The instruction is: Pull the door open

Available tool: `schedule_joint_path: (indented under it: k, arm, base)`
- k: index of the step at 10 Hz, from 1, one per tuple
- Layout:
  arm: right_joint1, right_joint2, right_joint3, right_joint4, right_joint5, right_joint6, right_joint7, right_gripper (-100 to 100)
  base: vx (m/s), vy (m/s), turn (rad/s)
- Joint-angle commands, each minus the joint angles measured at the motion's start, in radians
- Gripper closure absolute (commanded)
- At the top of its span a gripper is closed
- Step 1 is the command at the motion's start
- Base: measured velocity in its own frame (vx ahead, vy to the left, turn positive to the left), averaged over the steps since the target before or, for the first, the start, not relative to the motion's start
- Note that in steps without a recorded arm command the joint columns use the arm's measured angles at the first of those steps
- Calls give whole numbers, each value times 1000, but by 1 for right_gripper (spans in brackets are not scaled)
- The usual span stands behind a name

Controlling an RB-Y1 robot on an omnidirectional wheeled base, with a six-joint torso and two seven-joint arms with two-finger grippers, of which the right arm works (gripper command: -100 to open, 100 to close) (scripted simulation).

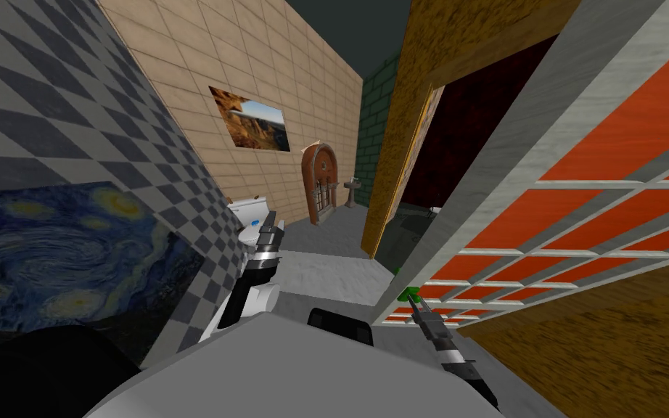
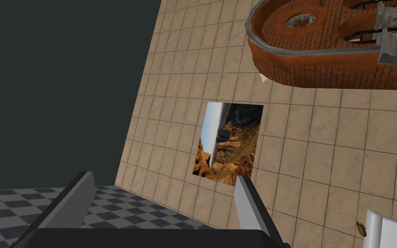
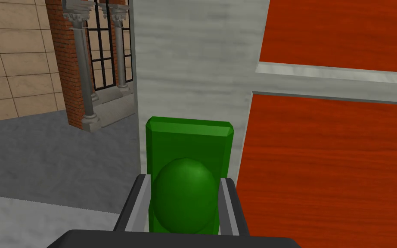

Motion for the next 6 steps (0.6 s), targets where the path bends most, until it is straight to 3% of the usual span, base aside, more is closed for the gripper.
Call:
schedule_joint_path:
  k: [1,3,4,6]
  arm:
    - [6,-2,14,0,10,-20,-6,100]
    - [10,-6,24,3,17,-35,-11,100]
    - [11,-7,20,-1,15,-24,-9,100]
    - [50,-5,22,11,14,-73,-2,100]
  base:
    - [-186,-117,105]
    - [-181,-104,79]
    - [-73,-47,20]
    - [-44,-57,167]
